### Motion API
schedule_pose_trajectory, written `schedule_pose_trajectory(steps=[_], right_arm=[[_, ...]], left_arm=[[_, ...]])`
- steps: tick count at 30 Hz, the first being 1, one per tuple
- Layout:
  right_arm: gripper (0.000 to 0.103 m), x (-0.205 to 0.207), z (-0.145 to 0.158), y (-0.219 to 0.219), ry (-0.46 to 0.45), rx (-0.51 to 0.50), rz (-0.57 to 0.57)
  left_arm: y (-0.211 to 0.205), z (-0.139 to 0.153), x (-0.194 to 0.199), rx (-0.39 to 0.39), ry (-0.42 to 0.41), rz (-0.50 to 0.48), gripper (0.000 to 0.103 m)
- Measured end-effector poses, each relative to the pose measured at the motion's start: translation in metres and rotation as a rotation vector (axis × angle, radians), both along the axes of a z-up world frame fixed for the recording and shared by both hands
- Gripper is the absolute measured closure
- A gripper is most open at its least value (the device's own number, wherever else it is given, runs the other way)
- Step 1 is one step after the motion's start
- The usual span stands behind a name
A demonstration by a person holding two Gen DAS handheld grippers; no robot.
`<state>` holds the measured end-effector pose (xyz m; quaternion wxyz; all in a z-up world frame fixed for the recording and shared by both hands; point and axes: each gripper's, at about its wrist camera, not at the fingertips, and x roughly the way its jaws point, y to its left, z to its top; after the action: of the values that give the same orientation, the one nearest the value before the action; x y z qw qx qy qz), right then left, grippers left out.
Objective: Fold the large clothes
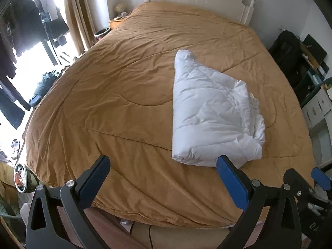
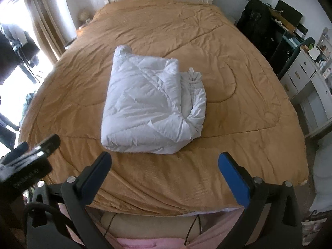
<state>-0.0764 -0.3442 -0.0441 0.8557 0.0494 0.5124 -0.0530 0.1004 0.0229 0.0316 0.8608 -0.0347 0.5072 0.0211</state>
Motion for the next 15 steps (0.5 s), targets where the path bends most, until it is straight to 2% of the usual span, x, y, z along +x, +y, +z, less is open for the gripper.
schedule_pose_trajectory(steps=[5, 15], right_arm=[[0.001, -0.009, 0.011, -0.001, -0.048, 0.01, -0.005], [0.001, -0.017, 0.017, 0.002, -0.063, -0.005, 0.001]], left_arm=[[0.0, 0.002, -0.005, 0.001, 0.001, -0.001, 0.001], [0.001, 0.004, -0.01, -0.005, -0.003, 0.002, 0.001]])
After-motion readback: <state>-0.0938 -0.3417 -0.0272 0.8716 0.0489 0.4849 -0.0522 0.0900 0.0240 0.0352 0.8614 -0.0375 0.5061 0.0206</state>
